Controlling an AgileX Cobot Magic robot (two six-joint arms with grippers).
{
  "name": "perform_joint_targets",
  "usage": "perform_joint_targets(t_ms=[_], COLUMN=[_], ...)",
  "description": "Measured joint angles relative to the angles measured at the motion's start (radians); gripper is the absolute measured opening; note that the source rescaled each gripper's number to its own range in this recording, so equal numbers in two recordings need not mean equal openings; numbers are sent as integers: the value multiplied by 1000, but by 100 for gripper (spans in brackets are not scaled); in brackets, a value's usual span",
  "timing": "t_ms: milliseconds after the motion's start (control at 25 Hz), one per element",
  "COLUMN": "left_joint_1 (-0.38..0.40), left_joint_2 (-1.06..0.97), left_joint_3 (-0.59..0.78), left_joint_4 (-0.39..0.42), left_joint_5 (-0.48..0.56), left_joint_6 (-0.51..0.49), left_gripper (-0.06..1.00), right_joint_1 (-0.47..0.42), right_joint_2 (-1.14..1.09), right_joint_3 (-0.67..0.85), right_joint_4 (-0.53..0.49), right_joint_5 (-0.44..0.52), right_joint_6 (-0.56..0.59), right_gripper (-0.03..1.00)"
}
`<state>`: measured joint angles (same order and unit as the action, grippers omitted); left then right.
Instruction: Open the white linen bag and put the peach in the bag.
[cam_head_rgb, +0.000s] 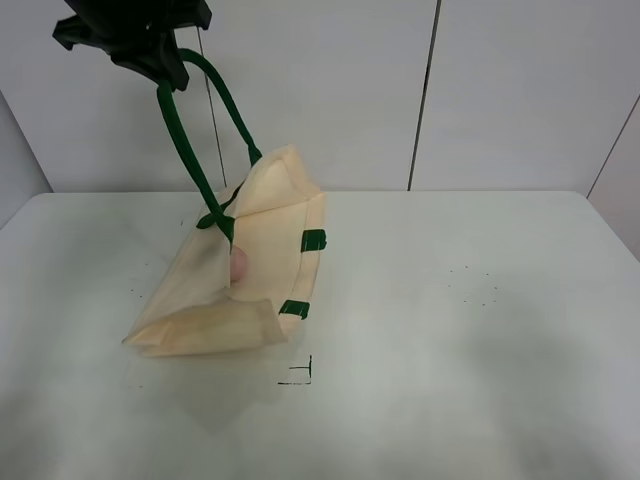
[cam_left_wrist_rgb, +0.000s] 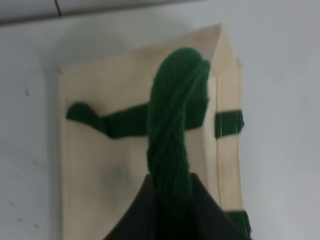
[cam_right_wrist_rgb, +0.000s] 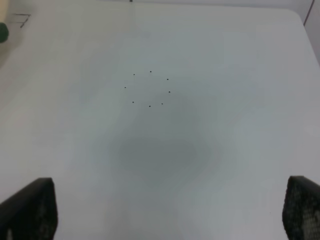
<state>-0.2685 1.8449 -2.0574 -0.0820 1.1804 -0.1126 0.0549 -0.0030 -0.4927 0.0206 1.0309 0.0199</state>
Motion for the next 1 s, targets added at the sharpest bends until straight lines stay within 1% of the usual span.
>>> perform_joint_targets(t_ms=[240,400,520,560,600,640,680,760,800,840,920,1000], left_joint_1=[0,0,0,0,0,0,0,0,0,0,0,1], left_joint_2=[103,204,260,272,279,281,281,280,280,280,280,280], left_joint_3=[103,123,126,126,126,126,126,126,126,126,126,126], left_joint_4=[-77,-104,-108,-108,-108,-109,-110,-107,-96,-81,-21,49], left_joint_5=[-49,-70,-80,-84,-89,-98,-105,-114,-121,-122,-122,-122], left_joint_6=[11,40,58,64,68,71,72,74,77,82,83,58], left_gripper=[0,0,0,3,9,18,33,66,77,86,94,96], right_joint_1=[0,0,0,0,0,0,0,0,0,0,0,0], right_joint_2=[0,0,0,0,0,0,0,0,0,0,0,0], right_joint_3=[0,0,0,0,0,0,0,0,0,0,0,0], right_joint_4=[2,1,1,1,1,1,1,1,1,1,1,2], right_joint_5=[0,0,0,0,0,0,0,0,0,0,0,0], right_joint_6=[0,0,0,0,0,0,0,0,0,0,0,0], right_gripper=[100,100,100,100,100,100,100,100,100,100,100,100])
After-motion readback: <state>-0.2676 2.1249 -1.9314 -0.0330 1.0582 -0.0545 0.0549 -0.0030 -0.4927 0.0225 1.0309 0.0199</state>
